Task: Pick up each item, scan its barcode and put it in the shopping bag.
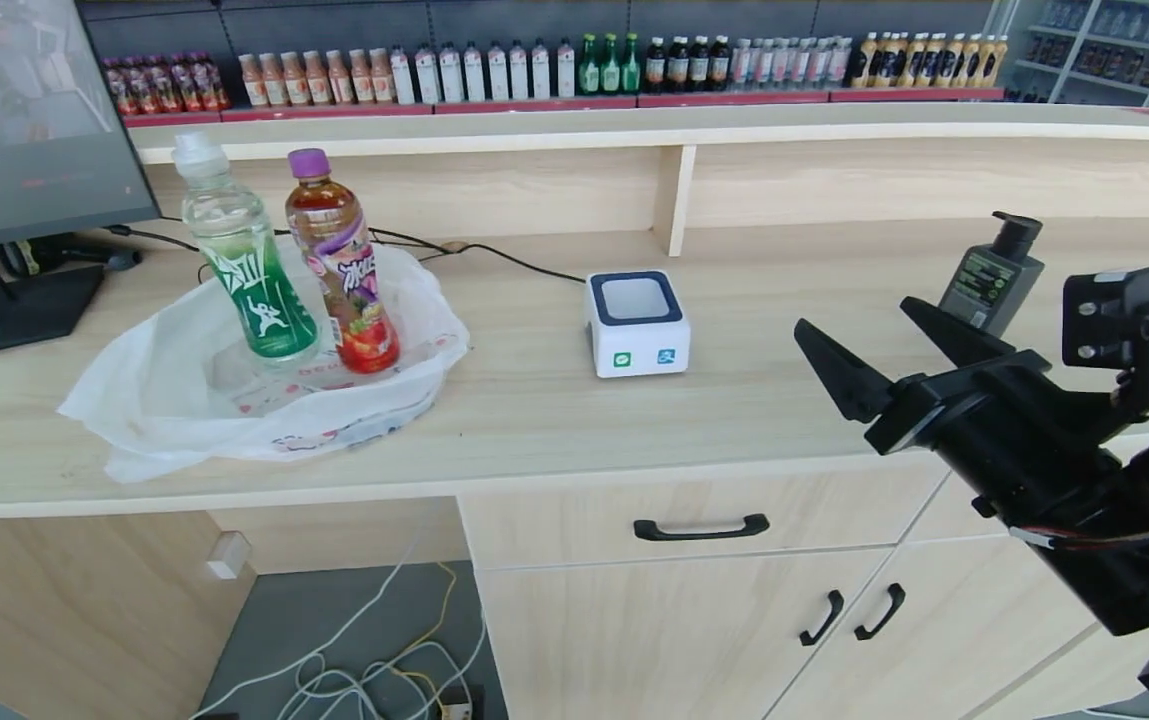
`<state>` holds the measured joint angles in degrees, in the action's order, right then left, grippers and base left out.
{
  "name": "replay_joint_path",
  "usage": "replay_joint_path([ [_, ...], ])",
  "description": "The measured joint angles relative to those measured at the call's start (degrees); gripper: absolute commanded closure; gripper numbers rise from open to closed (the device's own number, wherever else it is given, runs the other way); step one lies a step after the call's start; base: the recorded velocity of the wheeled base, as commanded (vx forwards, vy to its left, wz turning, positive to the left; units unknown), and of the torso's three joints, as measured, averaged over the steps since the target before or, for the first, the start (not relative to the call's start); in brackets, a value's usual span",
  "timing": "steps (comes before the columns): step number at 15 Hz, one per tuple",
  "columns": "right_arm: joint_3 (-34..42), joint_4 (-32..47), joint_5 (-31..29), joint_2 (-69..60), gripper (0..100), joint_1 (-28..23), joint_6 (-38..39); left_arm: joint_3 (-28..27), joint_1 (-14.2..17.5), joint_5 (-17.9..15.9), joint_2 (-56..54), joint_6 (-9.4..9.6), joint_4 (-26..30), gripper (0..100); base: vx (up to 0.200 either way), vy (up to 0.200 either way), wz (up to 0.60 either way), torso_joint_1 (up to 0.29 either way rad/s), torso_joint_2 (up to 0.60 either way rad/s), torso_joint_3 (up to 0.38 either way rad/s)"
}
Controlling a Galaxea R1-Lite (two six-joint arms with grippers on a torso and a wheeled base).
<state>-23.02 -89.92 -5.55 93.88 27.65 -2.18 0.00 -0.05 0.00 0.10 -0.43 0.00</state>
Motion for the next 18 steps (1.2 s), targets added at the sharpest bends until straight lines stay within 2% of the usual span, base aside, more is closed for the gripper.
replay_joint_path([
  [18,-0.9,0.0,0.0,0.4,0,-2.6,-0.9,0.0,0.0,0.0,0.0,-0.26,0.0,0,0.000,-0.200,0.00,0.001,0.00,0.003],
])
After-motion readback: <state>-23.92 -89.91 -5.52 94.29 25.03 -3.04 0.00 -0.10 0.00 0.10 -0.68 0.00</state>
